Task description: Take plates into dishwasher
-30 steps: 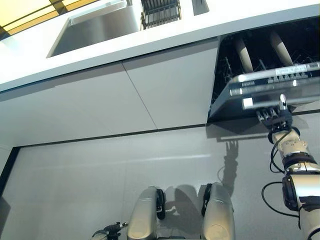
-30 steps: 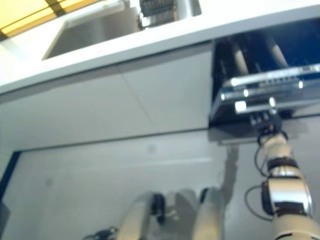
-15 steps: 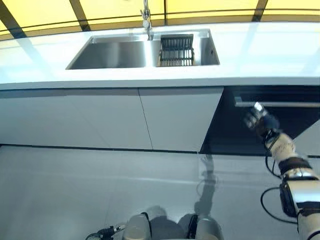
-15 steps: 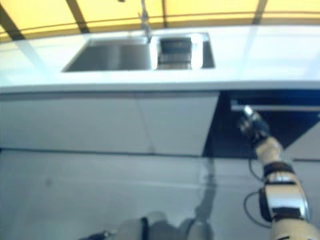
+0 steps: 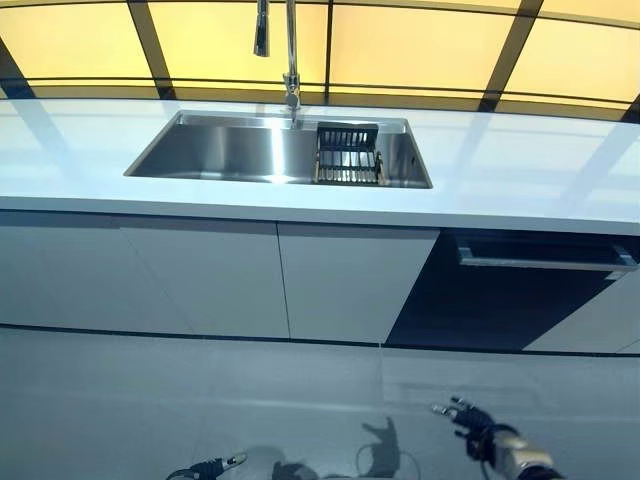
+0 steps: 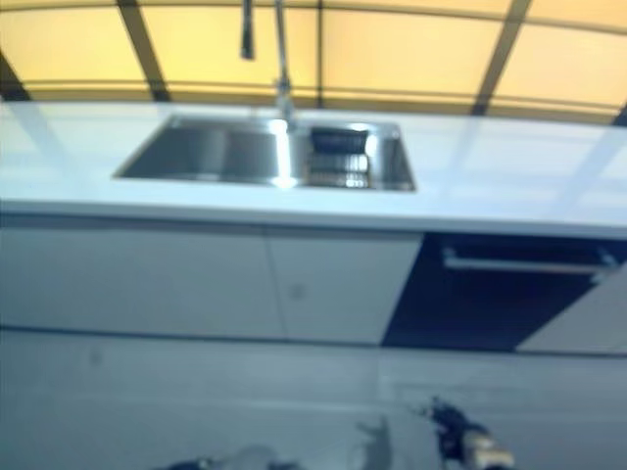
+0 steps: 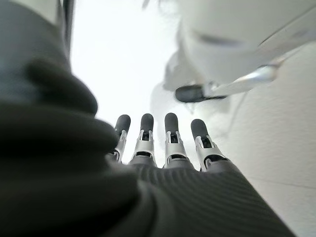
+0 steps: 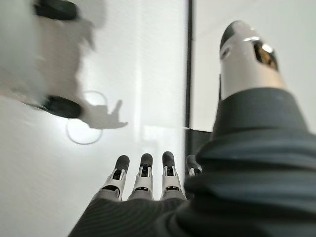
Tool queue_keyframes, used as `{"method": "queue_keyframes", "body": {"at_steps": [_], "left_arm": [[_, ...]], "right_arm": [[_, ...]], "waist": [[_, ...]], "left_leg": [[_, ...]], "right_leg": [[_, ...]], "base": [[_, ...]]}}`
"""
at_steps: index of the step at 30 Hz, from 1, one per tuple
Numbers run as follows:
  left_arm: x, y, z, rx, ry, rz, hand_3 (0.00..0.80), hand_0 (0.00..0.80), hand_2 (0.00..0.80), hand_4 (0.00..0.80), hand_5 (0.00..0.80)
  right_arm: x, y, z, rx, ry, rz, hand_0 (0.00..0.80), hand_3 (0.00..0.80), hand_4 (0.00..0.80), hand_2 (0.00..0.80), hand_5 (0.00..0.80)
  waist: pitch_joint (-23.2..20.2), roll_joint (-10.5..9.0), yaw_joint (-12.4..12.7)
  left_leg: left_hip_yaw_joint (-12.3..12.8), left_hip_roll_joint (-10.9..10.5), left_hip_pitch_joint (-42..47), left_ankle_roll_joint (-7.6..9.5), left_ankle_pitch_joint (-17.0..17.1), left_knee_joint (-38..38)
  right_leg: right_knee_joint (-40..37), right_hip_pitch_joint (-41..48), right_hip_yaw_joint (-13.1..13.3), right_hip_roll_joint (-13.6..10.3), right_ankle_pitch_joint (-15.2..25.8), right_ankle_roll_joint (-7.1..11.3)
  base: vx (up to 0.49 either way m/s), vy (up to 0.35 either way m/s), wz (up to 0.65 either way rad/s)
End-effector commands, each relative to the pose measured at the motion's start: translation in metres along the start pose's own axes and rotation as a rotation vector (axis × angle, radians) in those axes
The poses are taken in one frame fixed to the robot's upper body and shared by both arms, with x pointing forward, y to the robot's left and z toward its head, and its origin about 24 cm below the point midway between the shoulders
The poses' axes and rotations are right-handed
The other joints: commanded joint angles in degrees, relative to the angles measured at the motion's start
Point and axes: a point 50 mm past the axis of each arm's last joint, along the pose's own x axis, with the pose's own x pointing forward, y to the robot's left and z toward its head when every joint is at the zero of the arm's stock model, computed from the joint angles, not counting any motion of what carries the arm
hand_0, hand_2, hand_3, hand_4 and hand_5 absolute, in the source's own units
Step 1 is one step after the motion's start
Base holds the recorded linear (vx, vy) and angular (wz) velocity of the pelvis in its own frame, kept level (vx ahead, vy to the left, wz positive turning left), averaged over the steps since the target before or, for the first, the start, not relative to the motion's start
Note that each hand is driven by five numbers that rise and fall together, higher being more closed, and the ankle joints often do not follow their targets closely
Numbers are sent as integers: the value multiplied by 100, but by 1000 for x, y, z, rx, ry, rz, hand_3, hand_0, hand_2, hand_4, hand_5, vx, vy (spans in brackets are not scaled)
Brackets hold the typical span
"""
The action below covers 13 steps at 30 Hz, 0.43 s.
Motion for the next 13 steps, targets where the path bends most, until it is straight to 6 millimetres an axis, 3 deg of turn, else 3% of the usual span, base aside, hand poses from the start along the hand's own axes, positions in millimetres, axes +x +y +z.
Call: {"method": "queue_keyframes", "body": {"at_steps": [1,3,5,13], "left_arm": [[3,-13,-4,41,57,-29,0,0,0,0,0],[5,-22,-4,25,52,-45,0,0,0,0,0],[6,-31,-3,24,45,-67,0,0,0,0,0],[6,-35,-1,39,17,-66,0,0,0,0,0]], "right_arm": [[3,17,-22,-17,142,-34,0,0,0,0,0],[1,20,-39,5,218,-60,0,0,0,0,0],[-1,23,-51,-117,282,-75,0,0,0,0,0],[-1,25,-50,-265,303,-78,0,0,0,0,0]], "waist": [[58,-51,-134],[59,-33,-129],[38,-9,-99],[23,-11,-87]], "left_leg": [[232,-78,2,179,155,-229],[226,-90,48,198,132,-229],[196,-116,84,221,105,-229],[134,-140,135,238,58,-229]], "right_leg": [[-242,111,174,-141,309,158],[-263,162,175,-138,305,162],[-296,215,157,-152,310,167],[-295,258,171,-164,311,204]], "base": [[60,21,-2],[58,12,-2],[52,3,-2],[18,0,-3]]}}
